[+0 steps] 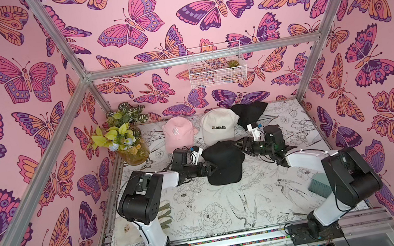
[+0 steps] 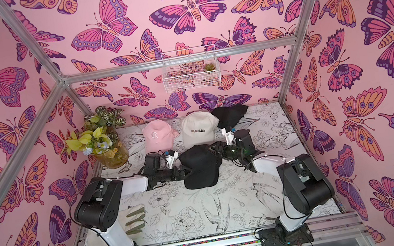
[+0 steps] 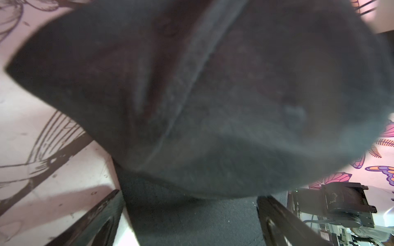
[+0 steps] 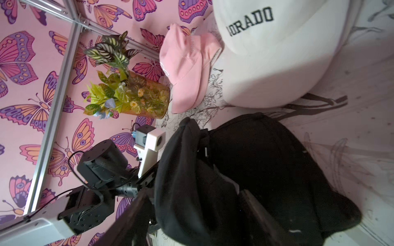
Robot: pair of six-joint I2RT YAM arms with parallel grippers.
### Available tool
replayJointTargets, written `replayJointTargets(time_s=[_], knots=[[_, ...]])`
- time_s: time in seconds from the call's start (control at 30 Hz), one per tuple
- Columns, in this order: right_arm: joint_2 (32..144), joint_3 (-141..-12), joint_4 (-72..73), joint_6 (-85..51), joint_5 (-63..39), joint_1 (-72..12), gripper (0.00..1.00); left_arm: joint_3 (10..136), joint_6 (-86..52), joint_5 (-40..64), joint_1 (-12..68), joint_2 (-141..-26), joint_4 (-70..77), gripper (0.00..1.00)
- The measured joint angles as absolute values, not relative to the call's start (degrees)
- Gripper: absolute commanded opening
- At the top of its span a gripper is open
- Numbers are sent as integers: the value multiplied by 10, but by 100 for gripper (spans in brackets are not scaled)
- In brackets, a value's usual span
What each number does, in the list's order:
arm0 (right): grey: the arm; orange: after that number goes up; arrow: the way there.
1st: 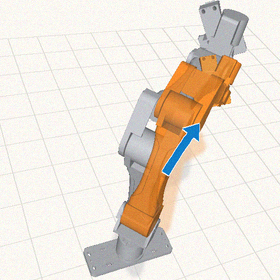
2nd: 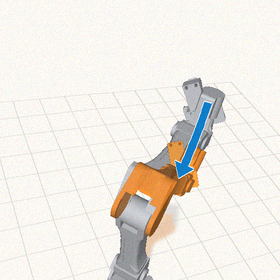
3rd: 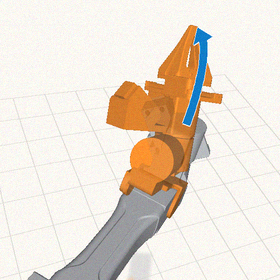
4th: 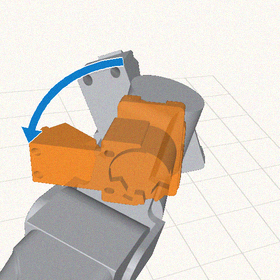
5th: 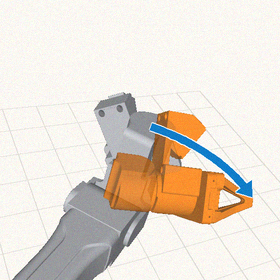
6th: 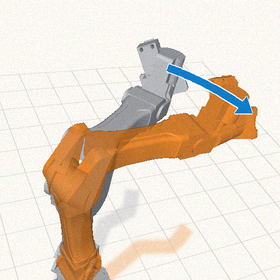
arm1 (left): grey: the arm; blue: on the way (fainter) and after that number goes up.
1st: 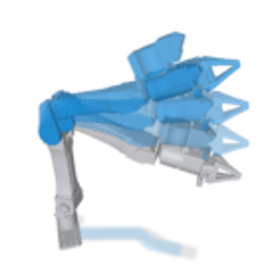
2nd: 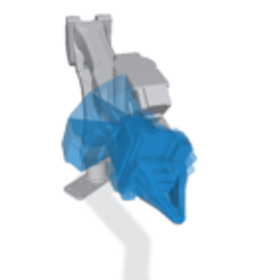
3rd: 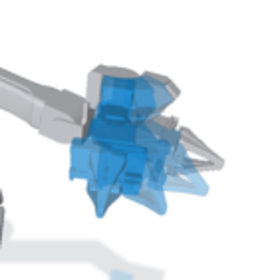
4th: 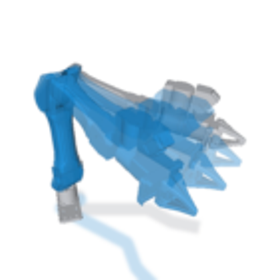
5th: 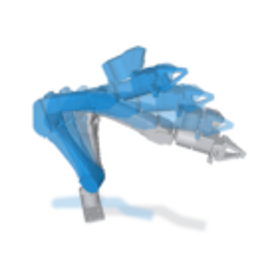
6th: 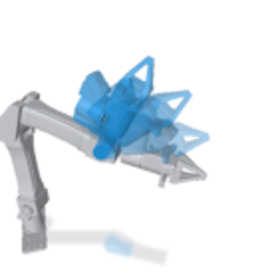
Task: Stack the baseball caps by color
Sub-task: Adjust the baseball cap at the center of the board.
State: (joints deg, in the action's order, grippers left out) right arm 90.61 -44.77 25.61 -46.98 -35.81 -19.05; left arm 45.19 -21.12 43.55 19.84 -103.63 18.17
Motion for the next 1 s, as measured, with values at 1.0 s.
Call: replayJointTargets(time_s=[1.0], knots=[[800,-340,72,-437,-235,-161,99,455,-235,456,198,-1036,180,100]])
